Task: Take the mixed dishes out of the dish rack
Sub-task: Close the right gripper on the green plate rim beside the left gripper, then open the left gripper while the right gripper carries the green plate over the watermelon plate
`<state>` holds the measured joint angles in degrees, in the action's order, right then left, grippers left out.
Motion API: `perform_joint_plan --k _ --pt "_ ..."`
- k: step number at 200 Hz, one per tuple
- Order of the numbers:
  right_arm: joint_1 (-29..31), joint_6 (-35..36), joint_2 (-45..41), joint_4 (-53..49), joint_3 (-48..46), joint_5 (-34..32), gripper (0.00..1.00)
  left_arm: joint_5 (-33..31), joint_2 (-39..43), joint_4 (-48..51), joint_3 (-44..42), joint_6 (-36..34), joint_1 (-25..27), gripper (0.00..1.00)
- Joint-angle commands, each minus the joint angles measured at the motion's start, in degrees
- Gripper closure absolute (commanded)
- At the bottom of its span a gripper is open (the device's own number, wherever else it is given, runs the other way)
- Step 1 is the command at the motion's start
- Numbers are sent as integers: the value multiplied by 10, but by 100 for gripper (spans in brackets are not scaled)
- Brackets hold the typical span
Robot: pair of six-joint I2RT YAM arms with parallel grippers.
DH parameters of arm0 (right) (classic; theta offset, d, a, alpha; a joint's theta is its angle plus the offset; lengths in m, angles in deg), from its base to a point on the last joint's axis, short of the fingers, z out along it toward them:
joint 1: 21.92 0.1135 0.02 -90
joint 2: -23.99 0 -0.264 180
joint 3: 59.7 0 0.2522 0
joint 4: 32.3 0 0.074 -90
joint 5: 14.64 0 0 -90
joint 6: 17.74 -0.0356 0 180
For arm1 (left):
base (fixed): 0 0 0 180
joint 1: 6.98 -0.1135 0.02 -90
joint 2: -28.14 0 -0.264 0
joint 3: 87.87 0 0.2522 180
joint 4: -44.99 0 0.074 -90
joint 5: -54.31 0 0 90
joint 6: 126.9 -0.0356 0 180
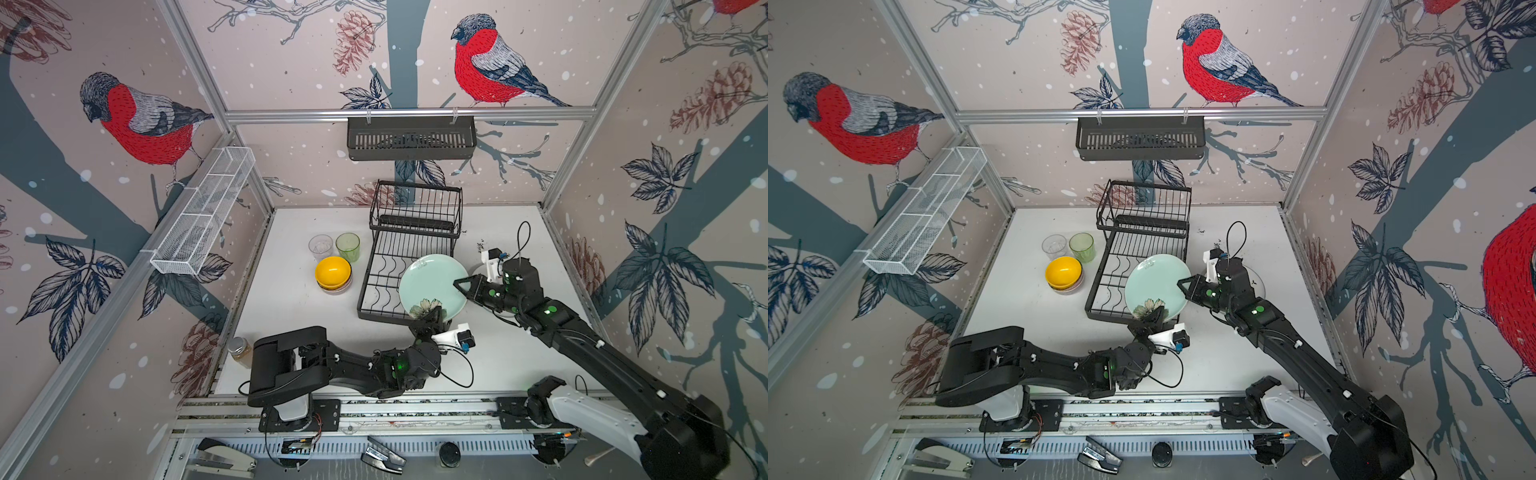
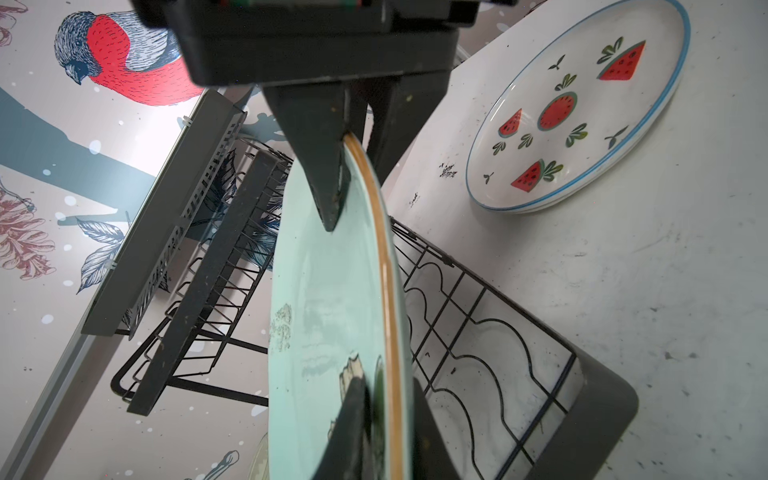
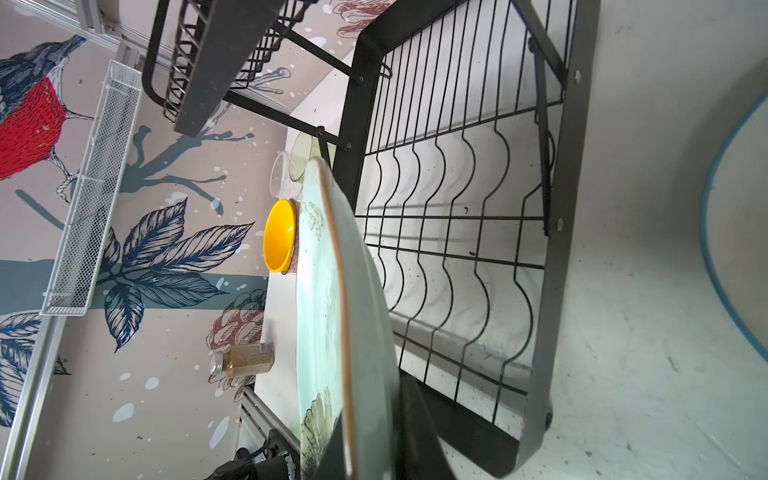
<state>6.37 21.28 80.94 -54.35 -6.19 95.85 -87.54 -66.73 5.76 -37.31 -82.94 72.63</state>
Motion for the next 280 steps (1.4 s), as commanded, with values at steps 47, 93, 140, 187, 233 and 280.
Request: perform_joint_plan --k 47,93,140,187,233,280 --pt "-3 19 7 23 16 23 96 -14 -1 -80 6 51 1 72" --pt "-7 27 6 19 21 28 98 -26 -3 -97 -1 51 2 45" --pt "-20 22 -3 16 16 22 99 -32 -7 -119 -8 48 2 2" --pt "-43 15 -20 20 1 24 100 -37 -12 -137 -9 45 1 2" --pt "-80 10 -37 18 -15 29 100 -40 -12 -140 -12 46 2 2" --pt "-128 4 -57 22 -37 39 100 -44 -11 -146 -12 45 1 2"
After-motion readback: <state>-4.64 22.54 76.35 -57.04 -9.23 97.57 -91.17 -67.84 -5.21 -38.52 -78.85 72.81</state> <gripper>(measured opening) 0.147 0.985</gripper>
